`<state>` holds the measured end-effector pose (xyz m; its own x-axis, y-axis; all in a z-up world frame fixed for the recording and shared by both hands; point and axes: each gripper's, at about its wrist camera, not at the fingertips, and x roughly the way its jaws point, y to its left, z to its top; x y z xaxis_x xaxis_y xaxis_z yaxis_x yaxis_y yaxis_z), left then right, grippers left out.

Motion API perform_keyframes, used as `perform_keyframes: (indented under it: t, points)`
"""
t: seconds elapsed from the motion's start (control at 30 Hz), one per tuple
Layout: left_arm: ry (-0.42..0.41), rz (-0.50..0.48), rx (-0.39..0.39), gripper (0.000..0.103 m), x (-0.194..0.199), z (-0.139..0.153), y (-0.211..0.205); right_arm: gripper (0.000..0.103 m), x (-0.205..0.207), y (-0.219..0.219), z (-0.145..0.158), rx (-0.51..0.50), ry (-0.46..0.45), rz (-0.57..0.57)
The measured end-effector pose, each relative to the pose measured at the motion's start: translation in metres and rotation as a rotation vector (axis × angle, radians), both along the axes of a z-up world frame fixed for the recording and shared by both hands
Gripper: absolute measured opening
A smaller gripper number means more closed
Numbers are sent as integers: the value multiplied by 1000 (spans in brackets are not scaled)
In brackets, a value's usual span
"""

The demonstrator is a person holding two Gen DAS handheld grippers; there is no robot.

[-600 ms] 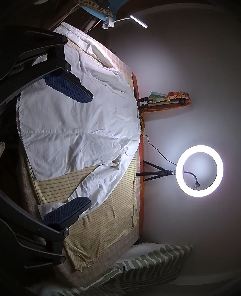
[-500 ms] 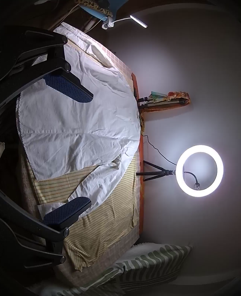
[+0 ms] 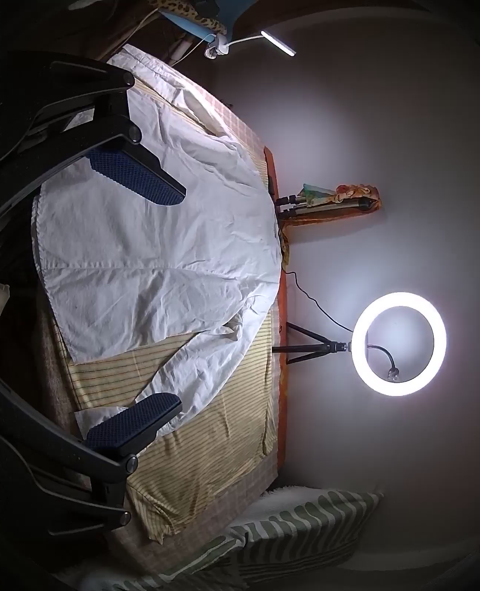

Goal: Fold small clothes

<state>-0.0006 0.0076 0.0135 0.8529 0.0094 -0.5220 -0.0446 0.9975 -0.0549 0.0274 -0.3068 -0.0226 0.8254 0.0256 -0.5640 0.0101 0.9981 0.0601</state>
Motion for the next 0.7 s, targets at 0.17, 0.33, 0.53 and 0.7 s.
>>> perform_keyframes:
  t: [0.17, 0.33, 0.53, 0.7]
  points:
    - [8, 0, 5, 103, 4, -3, 0, 103, 0, 1, 0, -5, -12, 0]
    - [14, 2, 7, 103, 9, -7, 3, 103, 1, 3, 1, -8, -15, 0]
    - [25, 14, 21, 103, 12, -15, 4, 103, 3, 5, 3, -3, -7, 2]
    - [29, 25, 24, 103, 12, -20, 8, 103, 4, 13, -6, -24, -12, 12]
